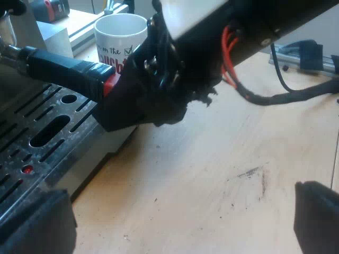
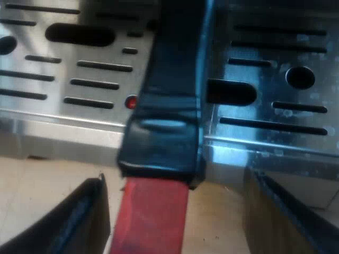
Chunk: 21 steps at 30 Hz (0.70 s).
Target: Grind coffee beans and then tamp
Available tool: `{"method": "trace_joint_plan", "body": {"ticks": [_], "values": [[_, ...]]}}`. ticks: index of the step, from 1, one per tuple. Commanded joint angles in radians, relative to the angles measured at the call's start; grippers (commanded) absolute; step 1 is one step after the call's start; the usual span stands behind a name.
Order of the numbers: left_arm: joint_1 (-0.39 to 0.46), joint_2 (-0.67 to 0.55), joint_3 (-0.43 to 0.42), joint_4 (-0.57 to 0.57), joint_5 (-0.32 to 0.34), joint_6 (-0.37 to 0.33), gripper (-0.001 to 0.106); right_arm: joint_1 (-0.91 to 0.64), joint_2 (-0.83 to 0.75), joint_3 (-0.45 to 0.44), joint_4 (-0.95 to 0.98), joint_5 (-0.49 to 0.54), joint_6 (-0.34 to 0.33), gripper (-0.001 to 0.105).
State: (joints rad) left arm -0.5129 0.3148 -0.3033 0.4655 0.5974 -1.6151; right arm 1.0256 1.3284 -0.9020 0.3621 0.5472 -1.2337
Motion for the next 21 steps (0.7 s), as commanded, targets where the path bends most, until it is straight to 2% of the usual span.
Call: {"method": "trace_joint_plan", "body": {"ticks": [1,4,8,21], "values": [[-0.007,-0.001,-0.004,-0.016,0.008,-0.01,0.085,-0.009,0.004,0.011,-0.026,-0.015,-0.02,0.057],[-0.007,-0.001,-0.004,-0.016,0.008,-0.01,0.085,-0.009,0.011,0.017,-0.03,-0.012,-0.039,0.057],[-0.007,-0.001,-0.004,-0.016,0.008,-0.01,0.085,-0.009,0.023,0.021,-0.08,-0.013,-0.097,0.057],[-0.007,-0.001,-0.004,-0.016,0.008,-0.01,0.085,-0.009,0.042,0.02,-0.118,-0.005,-0.097,0.054]]}}
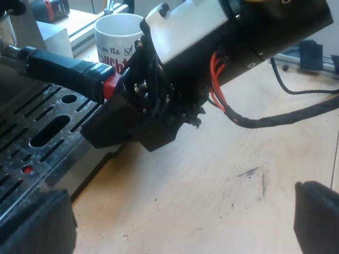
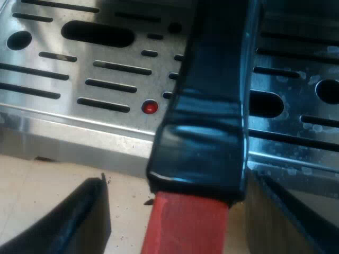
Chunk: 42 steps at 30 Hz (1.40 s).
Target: Grind coffee beans and then tamp
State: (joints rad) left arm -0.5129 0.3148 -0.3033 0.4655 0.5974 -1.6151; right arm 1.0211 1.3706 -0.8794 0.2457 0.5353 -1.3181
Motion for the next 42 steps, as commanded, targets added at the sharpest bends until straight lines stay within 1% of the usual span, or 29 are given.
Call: {"method": "trace_joint_plan", "body": {"ticks": [1,2,4,5,7,8,9,16,18,20,22,24,26,28,30,32,37,42], "values": [[-0.007,-0.001,-0.004,-0.016,0.008,-0.01,0.085,-0.005,0.0,-0.002,-0.002,0.006,-0.012,0.053],[-0.007,-0.001,-0.004,-0.016,0.008,-0.01,0.085,-0.005,0.0,-0.002,-0.002,0.019,-0.012,0.042],[-0.007,-0.001,-0.004,-0.016,0.008,-0.01,0.085,-0.005,0.0,-0.002,-0.002,0.029,-0.012,0.036],[-0.007,-0.001,-0.004,-0.016,0.008,-0.01,0.085,-0.005,0.0,-0.002,-0.002,0.031,-0.012,0.023],[-0.007,-0.001,-0.001,-0.016,0.008,-0.01,0.085,-0.005,0.0,-0.002,-0.002,0.031,-0.012,0.015],[-0.007,-0.001,-0.002,-0.016,0.008,-0.01,0.085,-0.005,0.0,-0.002,-0.002,0.031,-0.012,0.005],[-0.007,-0.001,-0.002,-0.016,0.008,-0.01,0.085,-0.005,0.0,-0.002,-0.002,0.031,-0.012,0.0],[-0.007,-0.001,-0.002,-0.016,0.008,-0.01,0.085,0.019,-0.009,-0.002,0.0,0.029,-0.01,0.0],[-0.007,-0.001,-0.002,-0.016,0.008,-0.01,0.085,0.034,-0.014,-0.002,0.0,0.046,-0.01,0.0],[-0.007,-0.001,-0.002,-0.016,0.008,-0.01,0.085,0.065,-0.018,-0.002,0.004,0.095,0.001,0.0],[-0.007,-0.001,-0.002,-0.016,0.008,-0.01,0.085,0.087,-0.021,-0.002,0.005,0.117,0.013,0.0],[-0.007,-0.001,-0.002,-0.016,0.008,-0.01,0.085,0.109,-0.021,-0.002,0.005,0.147,0.014,0.0],[-0.007,-0.001,-0.002,-0.016,0.008,-0.01,0.085,0.143,-0.021,-0.002,0.005,0.197,0.014,0.0],[-0.007,-0.001,-0.002,-0.016,0.008,-0.01,0.085,0.162,-0.021,-0.002,0.007,0.215,0.023,0.0],[-0.007,-0.001,-0.002,-0.016,0.008,-0.01,0.085,0.179,-0.021,-0.002,0.022,0.226,0.048,0.0],[-0.007,-0.001,-0.002,-0.016,0.008,-0.01,0.085,0.198,-0.021,-0.002,0.057,0.26,0.084,0.0],[-0.007,-0.001,-0.002,-0.016,0.008,-0.01,0.085,0.25,-0.04,-0.002,0.126,0.323,0.128,0.0],[-0.007,-0.001,-0.002,-0.016,0.008,-0.01,0.085,0.288,-0.074,-0.002,0.225,0.325,0.183,0.0]]}}
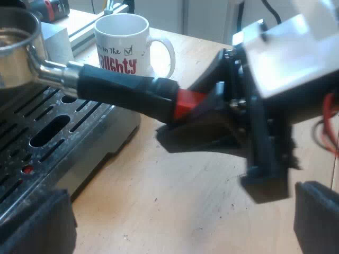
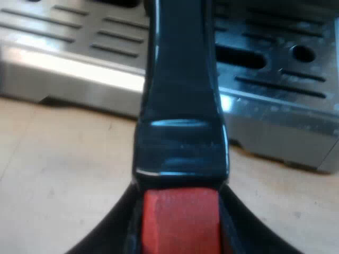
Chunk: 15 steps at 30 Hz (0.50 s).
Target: Grind coffee beans and then tamp
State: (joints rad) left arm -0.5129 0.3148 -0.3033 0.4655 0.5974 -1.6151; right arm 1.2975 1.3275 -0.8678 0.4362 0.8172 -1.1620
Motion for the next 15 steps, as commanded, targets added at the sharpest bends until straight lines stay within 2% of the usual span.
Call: {"method": "trace_joint_plan", "body": {"ticks": [1,4,8,11,15], "values": [[-0.007,-0.001,-0.002,-0.016,0.008,-0.01,0.085,0.018,-0.041,-0.014,0.062,0.043,0.044,0.0],[-0.007,-0.001,-0.014,-0.009,0.008,-0.01,0.085,0.036,-0.066,-0.014,0.119,0.038,0.063,0.0],[-0.007,-0.001,-0.07,0.1,0.008,-0.007,0.085,0.072,-0.108,-0.014,0.198,0.033,0.067,0.0],[-0.007,-0.001,-0.116,0.189,0.008,0.034,0.085,0.105,-0.145,-0.014,0.251,0.023,0.067,0.0],[-0.007,-0.001,-0.149,0.23,0.006,0.045,0.085,0.135,-0.185,-0.014,0.3,-0.012,0.063,0.0]]}}
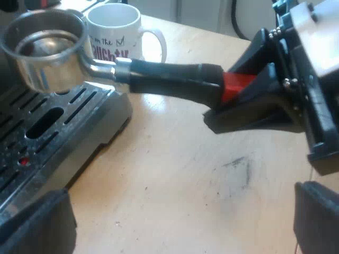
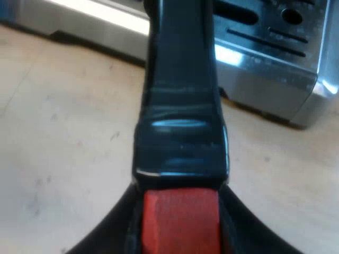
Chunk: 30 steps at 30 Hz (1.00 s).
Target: Grind coffee beans and then tamp
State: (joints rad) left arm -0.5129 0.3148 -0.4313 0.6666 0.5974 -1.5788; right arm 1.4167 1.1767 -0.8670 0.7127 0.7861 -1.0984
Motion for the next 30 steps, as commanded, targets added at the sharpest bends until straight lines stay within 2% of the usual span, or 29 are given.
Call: {"method": "trace_joint_plan", "body": {"ticks": [1,2,8,11,13,20,26,30], "values": [[-0.007,-0.003,-0.037,0.041,0.006,0.009,0.085,0.024,-0.046,-0.013,0.033,0.011,-0.009,0.0],[-0.007,-0.003,-0.066,0.078,0.006,0.009,0.085,0.033,-0.064,-0.009,0.032,-0.008,-0.047,0.0],[-0.007,-0.003,-0.129,0.126,0.006,0.009,0.085,0.034,-0.149,0.032,0.019,-0.108,-0.156,0.0],[-0.007,-0.005,-0.153,0.161,0.006,0.009,0.085,0.034,-0.2,0.062,0.003,-0.144,-0.184,0.0],[-0.007,-0.005,-0.17,0.205,0.006,0.009,0.085,0.034,-0.245,0.085,0.002,-0.188,-0.242,0.0],[-0.007,-0.021,-0.183,0.305,0.02,0.018,0.085,0.029,-0.304,0.139,-0.036,-0.293,-0.378,0.0],[-0.007,-0.017,-0.183,0.308,-0.085,0.044,0.085,0.029,-0.304,0.229,-0.135,-0.297,-0.389,0.0],[-0.007,0.022,-0.183,0.308,-0.084,0.044,0.085,0.015,-0.304,0.283,-0.179,-0.307,-0.389,0.0]]}}
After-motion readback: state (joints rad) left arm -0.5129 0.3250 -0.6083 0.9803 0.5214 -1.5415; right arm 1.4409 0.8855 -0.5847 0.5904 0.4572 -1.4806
